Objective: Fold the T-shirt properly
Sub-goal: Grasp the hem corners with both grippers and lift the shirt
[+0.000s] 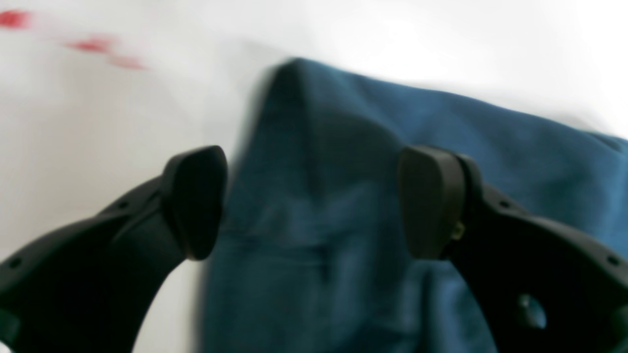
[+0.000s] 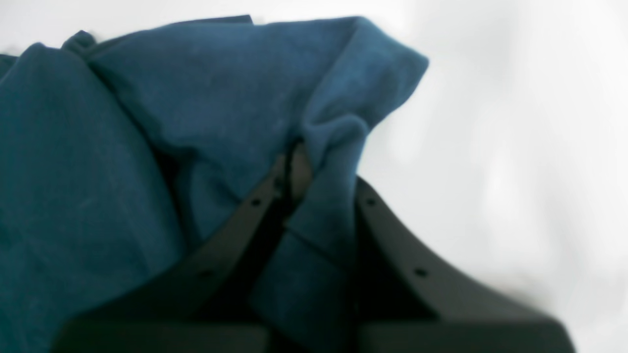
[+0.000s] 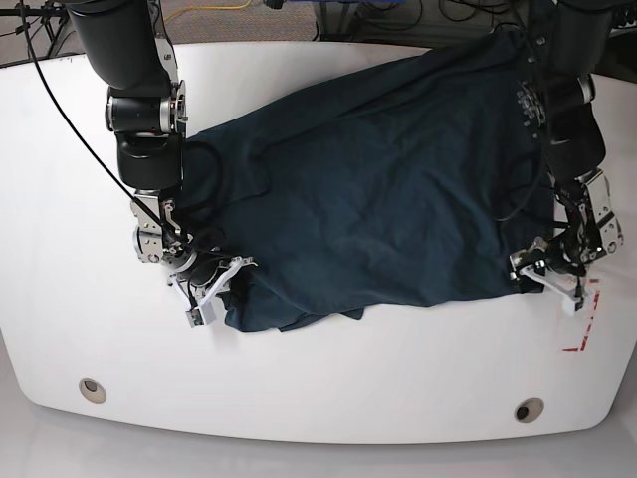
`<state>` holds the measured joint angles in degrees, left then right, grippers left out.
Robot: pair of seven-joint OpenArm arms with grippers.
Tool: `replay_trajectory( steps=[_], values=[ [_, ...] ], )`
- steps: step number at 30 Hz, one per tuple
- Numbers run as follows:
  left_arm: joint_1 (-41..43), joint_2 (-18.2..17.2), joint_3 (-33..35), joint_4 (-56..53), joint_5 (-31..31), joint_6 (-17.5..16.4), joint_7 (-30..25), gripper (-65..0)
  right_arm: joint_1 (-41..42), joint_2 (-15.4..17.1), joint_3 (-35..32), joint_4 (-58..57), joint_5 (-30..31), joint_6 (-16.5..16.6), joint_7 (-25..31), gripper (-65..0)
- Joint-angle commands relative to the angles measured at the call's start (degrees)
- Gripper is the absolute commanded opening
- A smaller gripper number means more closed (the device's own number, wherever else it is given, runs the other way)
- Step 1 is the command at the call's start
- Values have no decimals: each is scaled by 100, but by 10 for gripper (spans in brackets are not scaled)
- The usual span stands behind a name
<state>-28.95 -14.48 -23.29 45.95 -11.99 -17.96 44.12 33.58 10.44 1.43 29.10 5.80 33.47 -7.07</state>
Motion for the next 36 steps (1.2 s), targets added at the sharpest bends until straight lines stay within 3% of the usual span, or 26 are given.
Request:
replay_trajectory(
  steps=[1,7,9,16,18,22,27,36],
  values=[
    [-54,63,12,139,-36,-11,278,-139,92,24,-7,39,-92,42,-150,-645],
    [-54,134,12,147,-36,-11,296,-146,92,16,-7,39,-92,42,-150,-645],
    [-54,143,12,147,-36,-11,296,-194,92,16,-7,39,-92,42,-150,-645],
    [-28,143,4,139,-19,-11,226,-585,92,16,-7,39,-92,42,-150,-645],
    [-28,143,4,139,-19,-11,190,-636,92,16,-7,39,-92,42,-150,-645],
    [-19,125,-23,165,-28,-143,190,-642,92,16,-7,57,-92,42,-150,-645],
    [-19,134,-32,227,-36,-591,322,-644,-48,16,-7,611,-84,33,-308,-647],
    [209,257,-348,1897,-36,-600,1113,-644,-989,60,521,3608,-84,42,-1900,-647]
  ],
)
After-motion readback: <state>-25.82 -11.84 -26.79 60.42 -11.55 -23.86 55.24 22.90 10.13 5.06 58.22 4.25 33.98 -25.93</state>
